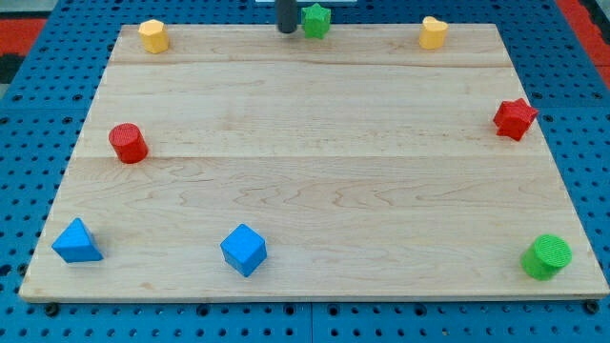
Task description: Place the arm on top of yellow heart
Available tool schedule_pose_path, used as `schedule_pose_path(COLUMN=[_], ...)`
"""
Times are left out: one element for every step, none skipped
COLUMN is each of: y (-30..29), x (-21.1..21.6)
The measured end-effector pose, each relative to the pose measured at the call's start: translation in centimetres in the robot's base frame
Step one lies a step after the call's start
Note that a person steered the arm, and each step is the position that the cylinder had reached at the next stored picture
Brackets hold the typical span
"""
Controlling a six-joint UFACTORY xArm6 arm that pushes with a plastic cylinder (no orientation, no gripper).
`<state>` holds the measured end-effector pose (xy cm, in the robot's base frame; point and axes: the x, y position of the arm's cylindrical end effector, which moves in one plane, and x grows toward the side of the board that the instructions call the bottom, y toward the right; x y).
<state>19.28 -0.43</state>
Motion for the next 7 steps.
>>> schedule_pose_path(y=[5.7, 15.1, 18.6, 19.7, 24.8, 26.1, 25.6], x=[0.4, 4.4, 8.3, 10.1, 6.3, 1.6, -0.1])
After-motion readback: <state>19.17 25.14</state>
